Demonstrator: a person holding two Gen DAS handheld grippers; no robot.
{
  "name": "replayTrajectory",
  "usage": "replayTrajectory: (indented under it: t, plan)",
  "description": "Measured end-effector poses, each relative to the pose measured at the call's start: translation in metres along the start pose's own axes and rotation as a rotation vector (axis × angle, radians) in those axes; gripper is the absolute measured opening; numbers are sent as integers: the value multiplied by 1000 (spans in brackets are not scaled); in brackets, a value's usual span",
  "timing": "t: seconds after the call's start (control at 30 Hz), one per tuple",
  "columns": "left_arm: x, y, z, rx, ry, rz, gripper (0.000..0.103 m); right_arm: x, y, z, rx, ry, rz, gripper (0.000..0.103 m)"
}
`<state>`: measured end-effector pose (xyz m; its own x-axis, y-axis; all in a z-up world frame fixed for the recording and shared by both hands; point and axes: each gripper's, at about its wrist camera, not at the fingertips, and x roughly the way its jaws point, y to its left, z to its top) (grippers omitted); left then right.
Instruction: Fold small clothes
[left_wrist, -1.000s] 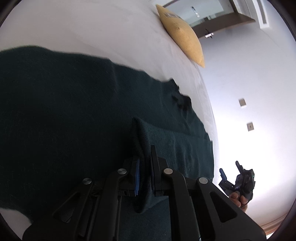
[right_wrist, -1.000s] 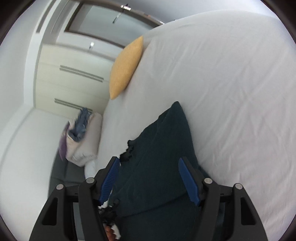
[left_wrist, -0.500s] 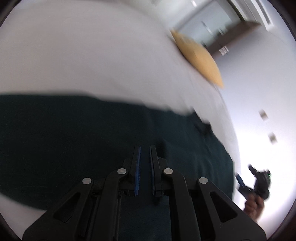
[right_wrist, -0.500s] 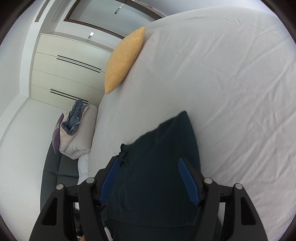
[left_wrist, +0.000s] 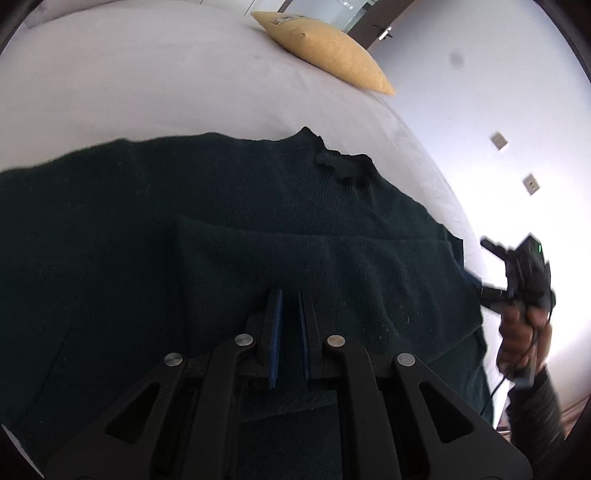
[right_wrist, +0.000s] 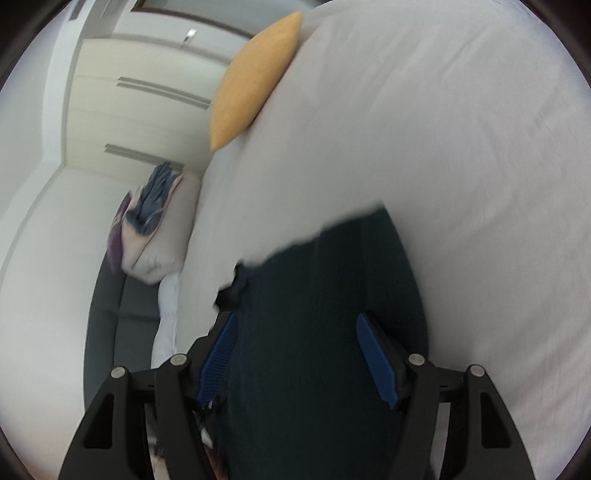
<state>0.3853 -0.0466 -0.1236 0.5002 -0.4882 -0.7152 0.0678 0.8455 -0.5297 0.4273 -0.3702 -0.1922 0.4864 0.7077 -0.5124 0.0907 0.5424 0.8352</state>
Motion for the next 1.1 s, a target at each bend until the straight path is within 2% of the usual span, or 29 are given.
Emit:
replayTrajectory:
  t: [0.17,0.23,0.27,0.37,0.43,0.5,0.63,0.7,0.73,0.77,0.83,0.9,0.97,1.1]
  plan:
    - [1,12,3,-25,-1,-33,8,-28,-1,-44,20,30,69,72]
    - [-1,15,0,-31,-9,-38,8,-31,-5,-59,35,13,66,81]
    - [-4,18,0,-43,-10,-38,8,-29,-10,-63,38,17,44,81]
    - [-26,30,-6,-93,-18,-49,8,-26,-7,-72,-72,2,22,76]
    - [-55,36,-14,-109,-49,-63,8,-34,0,-75,-40,-7,-20,75]
    - [-96,51,-24,-152,-127,-87,8,-45,14,-84,-35,-32,-22,76]
    - [-181,114,-62,-356,-263,-116,8,-59,54,-124,-96,-80,-1,83]
    - [-212,145,-82,-449,-332,-121,14,-57,66,-145,-92,-65,30,83]
    - [-231,165,-94,-509,-375,-117,25,-52,73,-160,-84,-47,47,83]
    - [-255,192,-113,-601,-443,-116,46,-48,77,-168,-82,-34,54,83]
    - [-284,224,-138,-720,-541,-114,81,-34,88,-191,-87,6,63,83]
    - [-314,261,-166,-853,-638,-102,82,-19,99,-211,-91,53,62,83]
    - [-332,292,-187,-961,-680,-142,82,-4,111,-227,-97,96,61,83]
    - [-354,327,-199,-1029,-709,-167,82,20,131,-248,-106,150,54,83]
